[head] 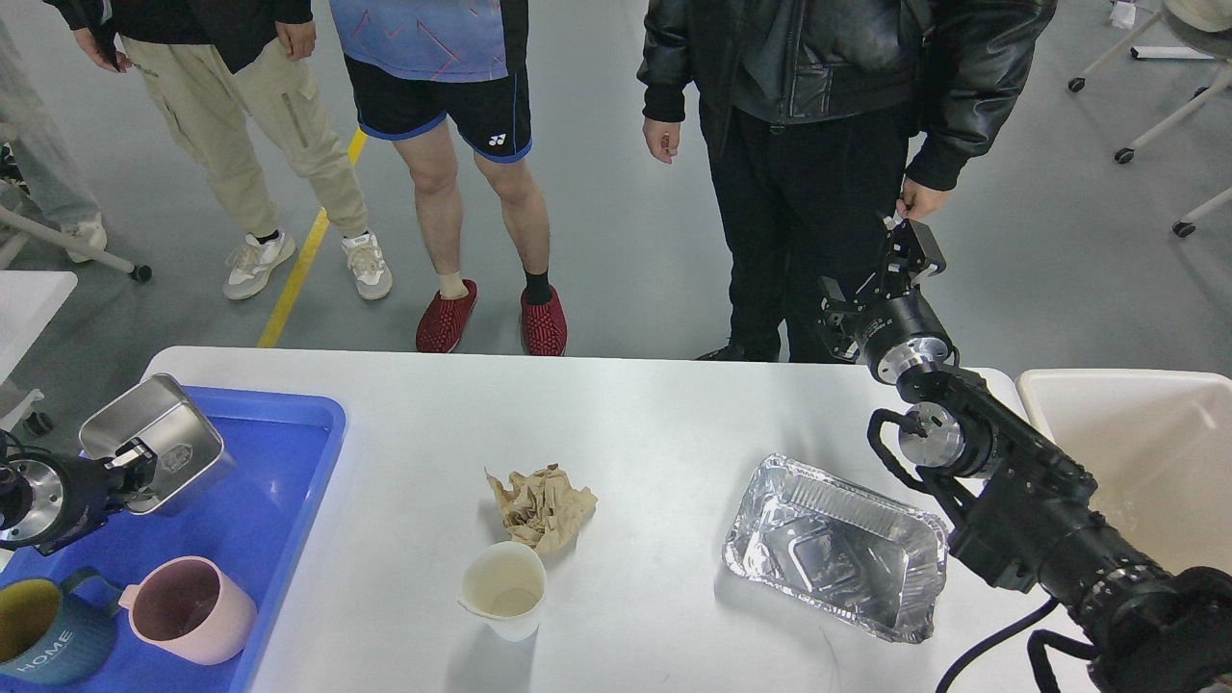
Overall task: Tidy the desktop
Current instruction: 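Lower the steel pan into the blue tray and release it, then raise the left gripper up and away from the blue tray, then swing the right gripper out and down toward the foil tray edge, then close the right gripper on the near edge of the foil tray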
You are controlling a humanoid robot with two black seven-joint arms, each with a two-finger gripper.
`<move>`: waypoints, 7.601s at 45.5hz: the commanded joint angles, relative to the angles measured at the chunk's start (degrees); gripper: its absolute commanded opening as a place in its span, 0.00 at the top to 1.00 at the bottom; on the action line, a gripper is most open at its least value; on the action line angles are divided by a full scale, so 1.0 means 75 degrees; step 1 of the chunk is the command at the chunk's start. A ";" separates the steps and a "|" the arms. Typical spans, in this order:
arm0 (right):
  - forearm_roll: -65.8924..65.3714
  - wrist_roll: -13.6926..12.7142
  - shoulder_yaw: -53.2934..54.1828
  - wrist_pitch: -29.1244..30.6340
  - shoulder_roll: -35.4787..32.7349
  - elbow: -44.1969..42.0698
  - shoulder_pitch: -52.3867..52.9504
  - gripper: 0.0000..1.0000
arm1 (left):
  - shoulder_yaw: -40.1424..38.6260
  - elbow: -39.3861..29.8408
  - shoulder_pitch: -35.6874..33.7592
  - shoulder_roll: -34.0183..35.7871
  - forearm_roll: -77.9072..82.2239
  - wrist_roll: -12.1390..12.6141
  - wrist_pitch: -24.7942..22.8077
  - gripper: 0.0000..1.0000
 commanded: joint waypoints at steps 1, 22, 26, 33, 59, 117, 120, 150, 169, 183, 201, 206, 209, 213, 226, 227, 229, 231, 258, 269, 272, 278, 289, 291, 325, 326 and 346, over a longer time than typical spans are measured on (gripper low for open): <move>0.0000 0.0000 -0.0001 0.0002 0.0001 -0.0001 0.0002 0.00 | -0.0398 0.0292 0.0333 -0.0269 0.0028 -0.0003 -0.0011 0.98; 0.0000 0.0000 -0.0001 0.0014 -0.0023 -0.0001 -0.0021 0.00 | -0.0434 0.1828 0.0474 -0.1476 0.0005 -0.0015 -0.0047 0.94; 0.0000 0.0000 -0.0001 0.0014 -0.0023 -0.0001 -0.0021 0.00 | -0.0445 0.1828 0.0533 -0.1476 -0.0006 -0.0015 -0.0047 0.93; 0.0000 0.0000 -0.0001 0.0014 -0.0011 -0.0001 -0.0010 0.00 | -0.0457 0.1828 0.0544 -0.1476 -0.0007 -0.0003 -0.0035 0.91; 0.0000 0.0000 -0.0001 0.0014 0.0001 -0.0001 0.0037 0.00 | -0.0574 0.1758 0.0276 -0.1371 -0.0007 0.0055 0.0164 0.18; 0.0000 0.0000 -0.0001 -0.0009 -0.0023 0.0081 0.0025 0.00 | -0.5682 -0.3176 0.0391 -0.1815 -0.0663 0.0021 0.2531 0.04; 0.0000 0.0000 -0.0001 -0.0009 -0.0023 0.0081 0.0014 0.00 | -0.5952 -0.3129 0.0684 -0.2236 -0.0756 -0.0575 0.2531 0.04; 0.0000 0.0000 -0.0025 -0.0009 -0.0070 0.0070 0.0002 0.00 | -0.7335 -0.1653 0.2805 -0.4605 -0.2525 -0.4995 0.0177 0.03; -0.0012 0.0000 -0.0025 -0.0009 -0.0070 0.0046 -0.0010 0.00 | -0.8320 0.0280 0.3427 -0.4828 -0.2631 -0.4961 -0.0785 0.03; -0.0012 0.0000 -0.0025 -0.0009 -0.0070 0.0035 0.0014 0.00 | -0.8180 0.0551 0.3357 -0.5073 -0.2749 -0.4117 -0.0691 0.03; -0.0281 -0.0070 -0.1218 -0.0080 -0.0690 0.0186 0.0201 0.00 | -0.8297 0.0574 0.3404 -0.5121 -0.2679 -0.4011 -0.0269 0.03; -0.0247 -0.0281 -0.2401 -0.0173 -0.1427 0.0538 0.0447 0.00 | -0.8285 0.0574 0.3439 -0.5051 -0.2655 -0.4000 -0.0328 0.03; -0.0223 -0.0795 -0.3234 -0.0174 -0.2083 0.0970 0.0529 0.00 | -0.8262 0.0574 0.3439 -0.5015 -0.2643 -0.4011 -0.0328 0.03; -0.0188 -0.1650 -0.4042 -0.0103 -0.3149 0.1790 0.0728 0.00 | -0.8274 0.0574 0.3451 -0.5027 -0.2643 -0.4023 -0.0328 0.03; -0.0200 -0.2637 -0.6621 0.0564 -0.6384 0.4614 0.2111 0.00 | -0.8274 0.0574 0.3451 -0.5121 -0.2655 -0.3999 -0.0281 0.03; -0.0211 -0.2637 -0.6738 0.0646 -0.6641 0.4825 0.2169 0.00 | -0.8274 0.0574 0.3451 -0.5121 -0.2655 -0.3999 -0.0269 0.03; -0.0235 -0.2672 -0.6915 0.0787 -0.7134 0.5247 0.2286 0.00 | -0.8274 0.0574 0.3451 -0.5132 -0.2655 -0.3999 -0.0258 0.03; -0.0270 -0.2730 -0.7009 0.0916 -0.7568 0.5657 0.2334 0.00 | -0.8274 0.0574 0.3451 -0.5132 -0.2655 -0.3999 -0.0258 0.03; -0.1184 -0.3000 -0.6869 0.2627 -1.1250 0.7417 0.2206 0.00 | -0.8227 0.0574 0.3451 -0.5167 -0.2667 -0.4011 -0.0105 0.03; -0.2062 -0.3000 -0.6857 0.2042 -1.0220 0.7336 0.1175 0.00 | -0.8145 0.0574 0.3451 -0.5156 -0.2643 -0.4000 -0.0105 0.03; -0.2285 -0.3000 -0.6857 0.1761 -0.9704 0.7184 0.0835 0.00 | -0.8145 0.0574 0.3451 -0.5156 -0.2620 -0.3999 -0.0105 0.03; -0.2414 -0.3000 -0.6857 0.1397 -0.8638 0.6540 0.0272 0.00 | -0.8145 0.0574 0.3462 -0.5156 -0.2608 -0.3999 -0.0105 0.03; -0.2426 -0.2989 -0.6857 0.1315 -0.6961 0.4899 -0.0244 0.00 | -0.8145 0.0551 0.3474 -0.5109 -0.2608 -0.3999 -0.0175 0.03; -0.2426 -0.2977 -0.6857 0.1315 -0.6797 0.4781 -0.0291 0.00 | -0.8145 0.0551 0.3474 -0.5097 -0.2608 -0.3999 -0.0211 0.03; -0.3246 -0.2965 -0.6869 0.0811 -0.5250 0.4464 -0.0677 0.10 | -0.8156 0.0398 0.3556 -0.4992 -0.2608 -0.3906 -0.0504 0.03; -0.3258 -0.2953 -0.6869 0.0811 -0.5238 0.4441 -0.0678 0.11 | -0.8156 0.0398 0.3556 -0.4992 -0.2608 -0.3906 -0.0492 0.03; -0.3235 -0.2930 -0.6857 0.0799 -0.4828 0.4254 -0.0783 0.49 | -0.8156 0.0433 0.3544 -0.4992 -0.2608 -0.3894 -0.0457 0.03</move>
